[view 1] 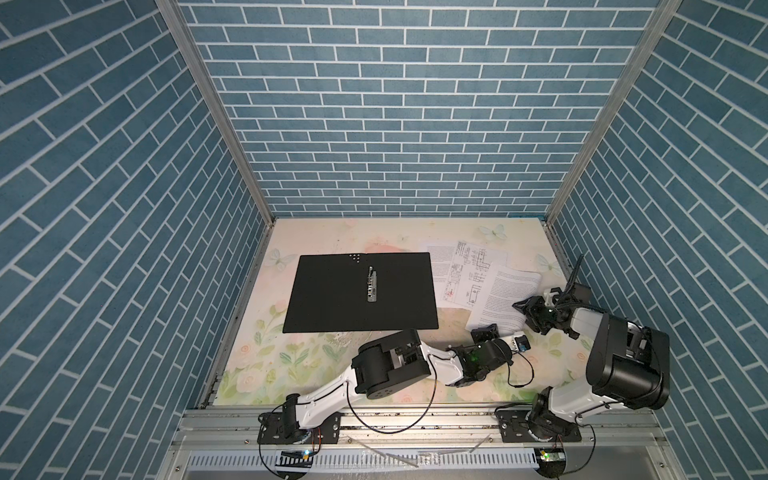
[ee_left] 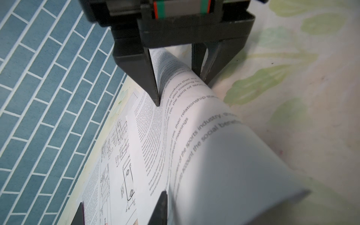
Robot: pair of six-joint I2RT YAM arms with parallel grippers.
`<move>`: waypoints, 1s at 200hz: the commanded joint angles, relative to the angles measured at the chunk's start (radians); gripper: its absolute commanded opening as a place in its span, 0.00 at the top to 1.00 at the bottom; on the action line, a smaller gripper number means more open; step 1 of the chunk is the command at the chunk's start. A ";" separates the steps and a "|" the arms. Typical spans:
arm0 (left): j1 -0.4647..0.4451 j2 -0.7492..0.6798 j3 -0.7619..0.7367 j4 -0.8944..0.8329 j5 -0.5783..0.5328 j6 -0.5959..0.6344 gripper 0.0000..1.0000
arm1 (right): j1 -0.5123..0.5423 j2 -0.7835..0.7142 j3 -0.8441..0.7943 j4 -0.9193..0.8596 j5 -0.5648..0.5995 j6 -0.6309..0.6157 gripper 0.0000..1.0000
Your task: Put the files into the folder
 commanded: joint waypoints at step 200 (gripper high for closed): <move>-0.011 -0.062 0.015 -0.010 -0.007 -0.074 0.86 | -0.204 -0.174 -0.096 -0.060 -0.083 0.034 0.29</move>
